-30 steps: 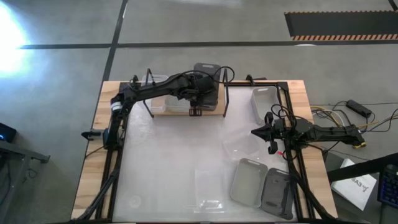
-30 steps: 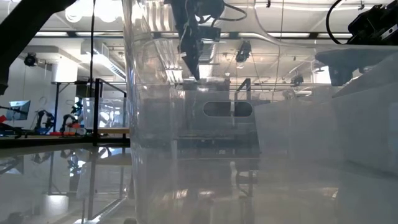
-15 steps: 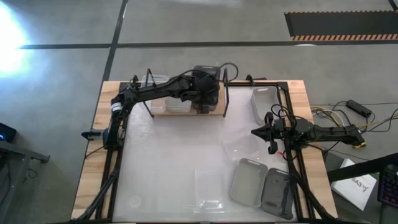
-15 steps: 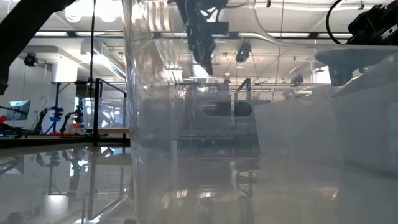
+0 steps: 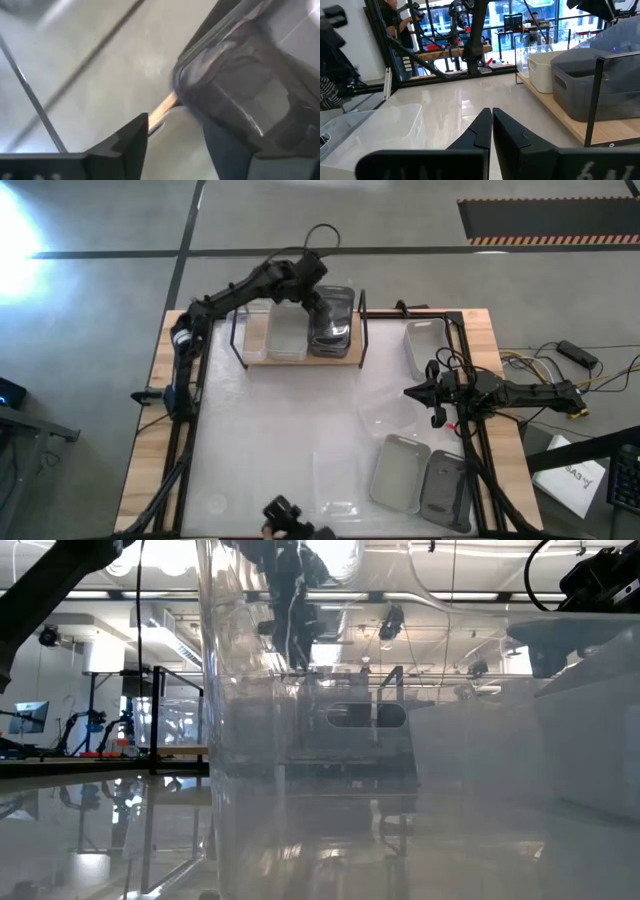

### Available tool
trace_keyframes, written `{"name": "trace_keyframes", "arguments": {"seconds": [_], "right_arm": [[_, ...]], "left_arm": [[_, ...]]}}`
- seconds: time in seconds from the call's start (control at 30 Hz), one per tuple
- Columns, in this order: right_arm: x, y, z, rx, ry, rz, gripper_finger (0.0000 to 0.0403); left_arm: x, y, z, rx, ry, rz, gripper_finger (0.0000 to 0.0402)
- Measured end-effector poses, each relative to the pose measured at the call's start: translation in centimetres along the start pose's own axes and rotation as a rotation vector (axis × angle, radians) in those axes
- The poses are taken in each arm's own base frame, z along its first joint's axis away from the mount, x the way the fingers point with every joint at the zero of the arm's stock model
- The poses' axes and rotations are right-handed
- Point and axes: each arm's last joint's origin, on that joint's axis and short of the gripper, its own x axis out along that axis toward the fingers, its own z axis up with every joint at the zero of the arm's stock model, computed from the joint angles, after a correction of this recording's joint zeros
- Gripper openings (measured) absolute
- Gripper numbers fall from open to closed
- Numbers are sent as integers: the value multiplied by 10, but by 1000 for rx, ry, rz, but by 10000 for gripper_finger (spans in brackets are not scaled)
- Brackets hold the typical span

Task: Stack baskets on shelf by color
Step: Stack the left black bin on top of the black bin on the shelf

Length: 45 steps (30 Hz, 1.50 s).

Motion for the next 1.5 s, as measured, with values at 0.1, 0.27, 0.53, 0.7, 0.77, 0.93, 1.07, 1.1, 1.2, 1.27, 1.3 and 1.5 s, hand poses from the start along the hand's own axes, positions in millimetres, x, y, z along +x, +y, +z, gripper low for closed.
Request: {"name": "trace_keyframes", "arguments": {"seconds": [0.1,0.27,0.53,0.7,0.77,0.93,1.07,1.1,1.2,1.27,1.3,1.5], "right_arm": [[0,0,0,0,0,0,9],[0,0,0,0,0,0,9],[0,0,0,0,0,0,9],[0,0,0,0,0,0,9],[0,0,0,0,0,0,9],[0,0,0,0,0,0,9],[0,0,0,0,0,0,9],[0,0,0,0,0,0,9],[0,0,0,0,0,0,9],[0,0,0,0,0,0,9],[0,0,0,0,0,0,9],[0,0,0,0,0,0,9]], "left_arm": [[10,5,-5,-31,35,-2,205],[14,4,-6,-86,41,-68,221],[17,-3,-6,-184,40,-89,192],[36,-12,-12,-209,34,-90,149],[38,-13,-13,-210,34,-92,124],[39,-13,-11,-219,12,-93,33],[29,-10,-3,-237,-27,-105,7],[26,-9,0,-248,-37,-111,4],[20,-6,3,-267,-44,-129,1],[15,-5,5,-277,-41,-130,0],[12,-3,6,-282,-40,-130,0],[7,-3,7,-285,-36,-133,0]]}}
